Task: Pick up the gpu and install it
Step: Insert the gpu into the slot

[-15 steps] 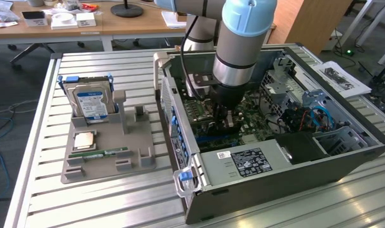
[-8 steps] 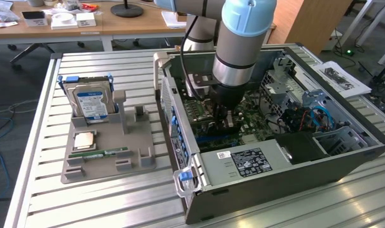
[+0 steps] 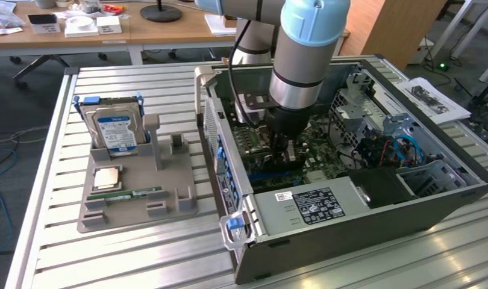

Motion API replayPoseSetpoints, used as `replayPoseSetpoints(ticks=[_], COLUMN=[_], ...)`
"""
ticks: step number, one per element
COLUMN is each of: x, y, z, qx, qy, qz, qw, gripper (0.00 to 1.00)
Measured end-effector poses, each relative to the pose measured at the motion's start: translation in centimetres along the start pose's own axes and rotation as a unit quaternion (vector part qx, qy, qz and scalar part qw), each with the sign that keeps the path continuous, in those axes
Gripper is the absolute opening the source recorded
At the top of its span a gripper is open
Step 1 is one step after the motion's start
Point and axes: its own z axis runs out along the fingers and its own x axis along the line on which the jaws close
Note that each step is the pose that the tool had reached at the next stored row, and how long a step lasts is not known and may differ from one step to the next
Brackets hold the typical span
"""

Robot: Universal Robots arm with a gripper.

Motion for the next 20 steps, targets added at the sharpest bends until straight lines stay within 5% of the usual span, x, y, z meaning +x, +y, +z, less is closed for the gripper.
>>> replayPoseSetpoints(ticks=[20], x=[-0.02], y=[0.02], z=[-0.37], qx=[0.0016], qy=[-0.0005], qz=[0.0], qw=[1.0], gripper=[0.27])
